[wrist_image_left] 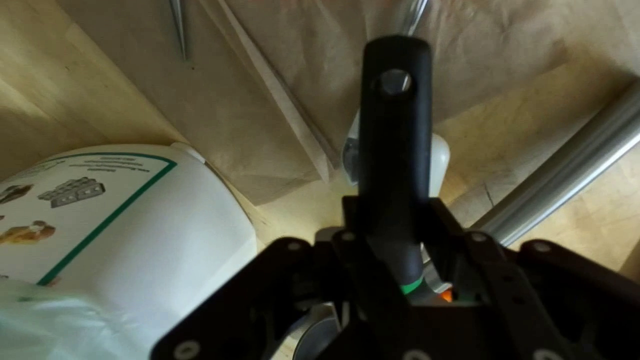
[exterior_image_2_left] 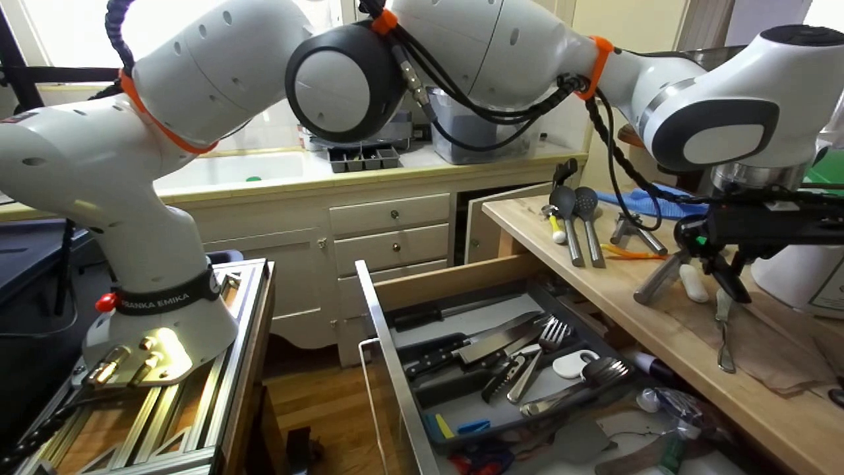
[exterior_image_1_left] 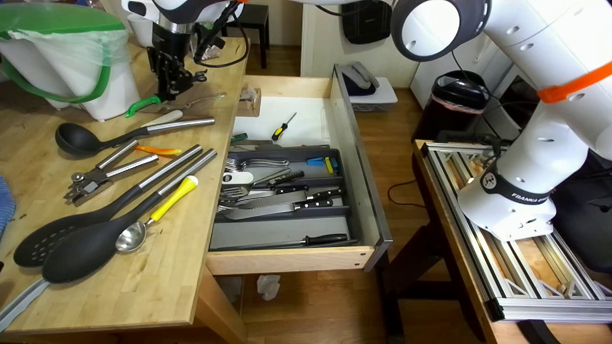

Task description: Take a peeler out of the open drawer and put it on the counter

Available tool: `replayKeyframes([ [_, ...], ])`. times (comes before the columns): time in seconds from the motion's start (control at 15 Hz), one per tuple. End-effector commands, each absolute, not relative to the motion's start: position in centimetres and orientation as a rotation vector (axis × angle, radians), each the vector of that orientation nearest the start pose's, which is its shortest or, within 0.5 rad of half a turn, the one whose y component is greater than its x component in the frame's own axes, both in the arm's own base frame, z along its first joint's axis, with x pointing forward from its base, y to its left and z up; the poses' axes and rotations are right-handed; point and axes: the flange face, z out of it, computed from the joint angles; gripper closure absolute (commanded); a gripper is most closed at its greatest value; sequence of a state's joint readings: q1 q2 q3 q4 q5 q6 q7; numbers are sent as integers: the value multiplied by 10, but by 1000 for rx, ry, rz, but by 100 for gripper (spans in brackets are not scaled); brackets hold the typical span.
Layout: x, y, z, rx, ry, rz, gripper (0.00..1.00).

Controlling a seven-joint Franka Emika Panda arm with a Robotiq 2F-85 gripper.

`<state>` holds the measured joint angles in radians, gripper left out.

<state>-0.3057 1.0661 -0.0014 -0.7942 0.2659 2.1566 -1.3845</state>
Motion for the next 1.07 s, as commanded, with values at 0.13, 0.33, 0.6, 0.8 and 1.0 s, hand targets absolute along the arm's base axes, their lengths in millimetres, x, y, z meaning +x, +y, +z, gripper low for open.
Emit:
replayKeyframes([
  [0.13,800,-231,292,-2854,-1412,-556,90],
  [0.33,806,-222,285,-2846,-1433,-591,90],
  [0.6,812,-206,289,-2834,-1467,-620,90],
  [0.8,816,-198,290,-2840,-1468,-644,90],
  [1.0,818,-194,288,-2875,-1409,-660,90],
])
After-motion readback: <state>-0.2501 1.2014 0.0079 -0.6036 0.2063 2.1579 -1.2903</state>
